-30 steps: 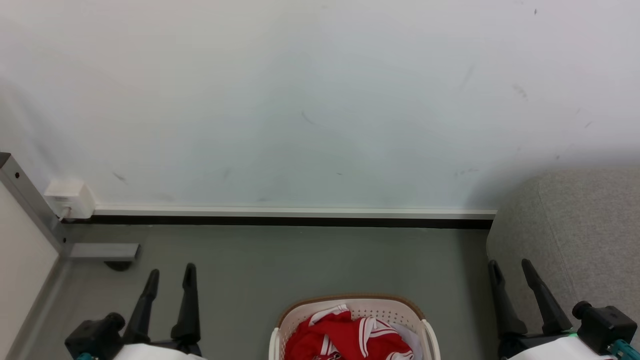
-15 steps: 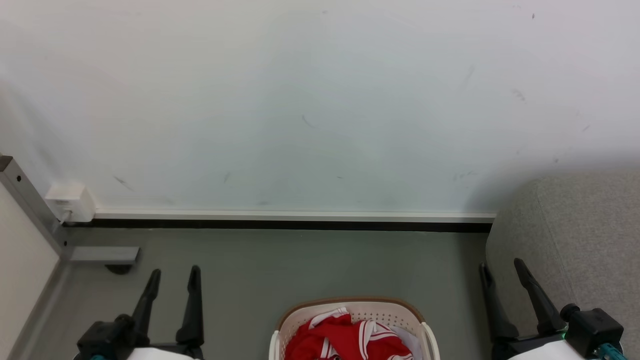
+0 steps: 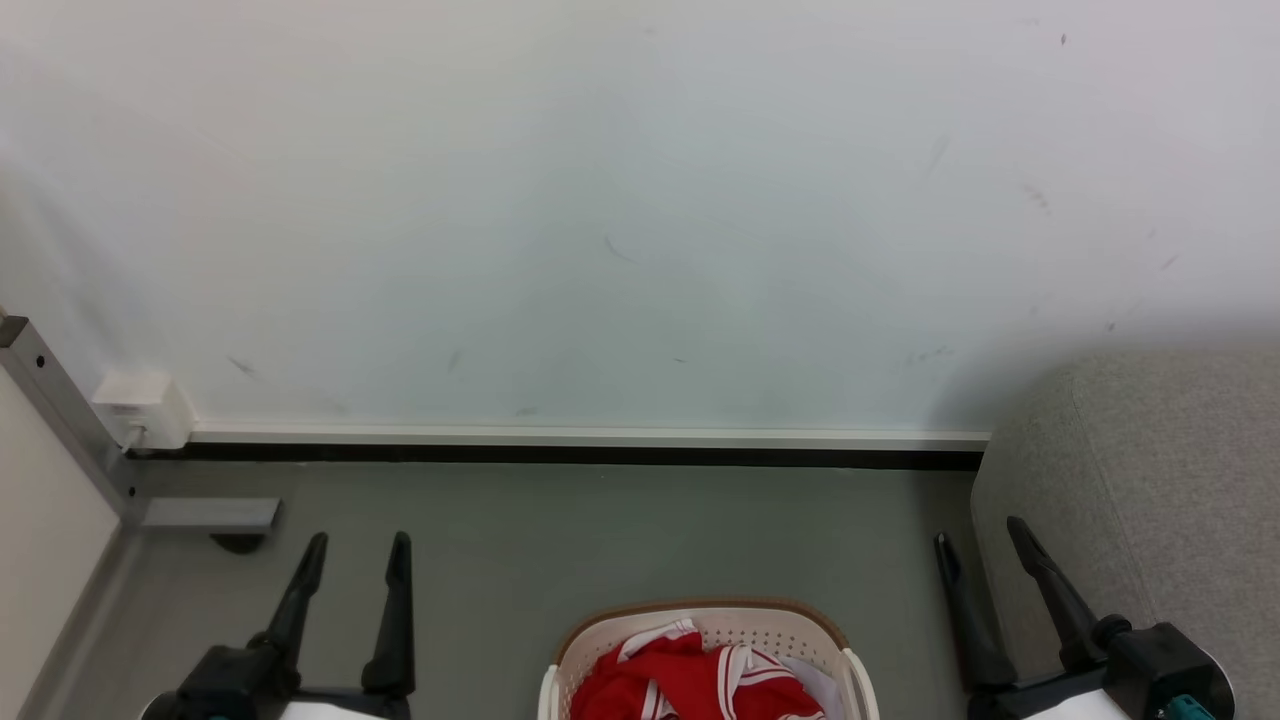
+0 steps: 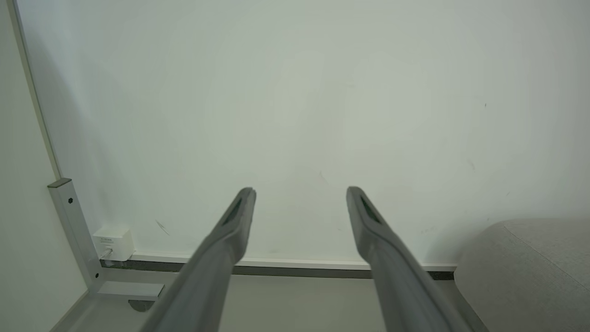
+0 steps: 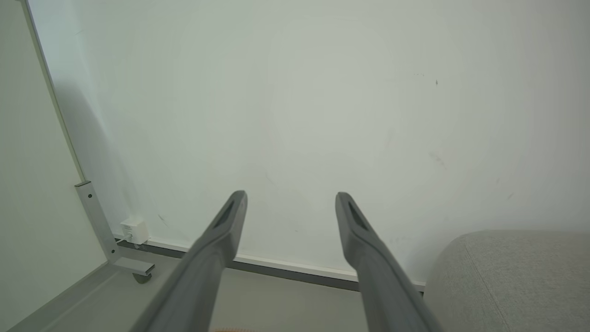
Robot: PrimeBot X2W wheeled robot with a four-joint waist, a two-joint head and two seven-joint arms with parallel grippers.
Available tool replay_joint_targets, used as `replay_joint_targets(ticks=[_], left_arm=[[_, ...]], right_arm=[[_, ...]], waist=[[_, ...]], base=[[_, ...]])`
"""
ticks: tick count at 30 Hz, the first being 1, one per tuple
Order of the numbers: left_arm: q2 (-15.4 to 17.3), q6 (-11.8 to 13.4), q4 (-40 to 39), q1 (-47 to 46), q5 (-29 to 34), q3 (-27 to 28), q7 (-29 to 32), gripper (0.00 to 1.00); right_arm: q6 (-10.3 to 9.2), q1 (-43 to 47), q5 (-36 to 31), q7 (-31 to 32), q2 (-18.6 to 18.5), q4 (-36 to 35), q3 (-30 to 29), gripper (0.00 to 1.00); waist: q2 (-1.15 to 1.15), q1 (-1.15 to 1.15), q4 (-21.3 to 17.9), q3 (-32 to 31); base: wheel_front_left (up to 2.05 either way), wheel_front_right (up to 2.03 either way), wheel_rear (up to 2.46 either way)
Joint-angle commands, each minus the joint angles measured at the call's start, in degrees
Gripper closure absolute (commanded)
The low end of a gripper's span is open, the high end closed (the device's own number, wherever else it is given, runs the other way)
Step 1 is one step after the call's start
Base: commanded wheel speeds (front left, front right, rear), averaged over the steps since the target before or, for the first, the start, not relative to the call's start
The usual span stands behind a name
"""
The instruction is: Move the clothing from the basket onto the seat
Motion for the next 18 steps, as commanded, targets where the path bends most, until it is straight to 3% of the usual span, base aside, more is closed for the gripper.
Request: replay_joint_targets(ticks=[1,18], left_arm=[[0.4,0.2,-0.3,0.8,1.9,0.1,-0.4,0.0],[0.2,0.0,0.9,0.5,4.5,0.1,-1.2,0.0]], right_arm=[[-0.13,-0.4,-1.2,-0.5,-0.1,0.2,0.3,0.0],[-0.14,-0.7,-3.1,-1.2,-0.2,0.8,1.0,0.0]], waist=[[0.0,0.0,0.0,-0.1],[0.0,0.0,-0.1,-0.2]], base=[[0.0,0.0,0.0],[0.0,0.0,0.0]])
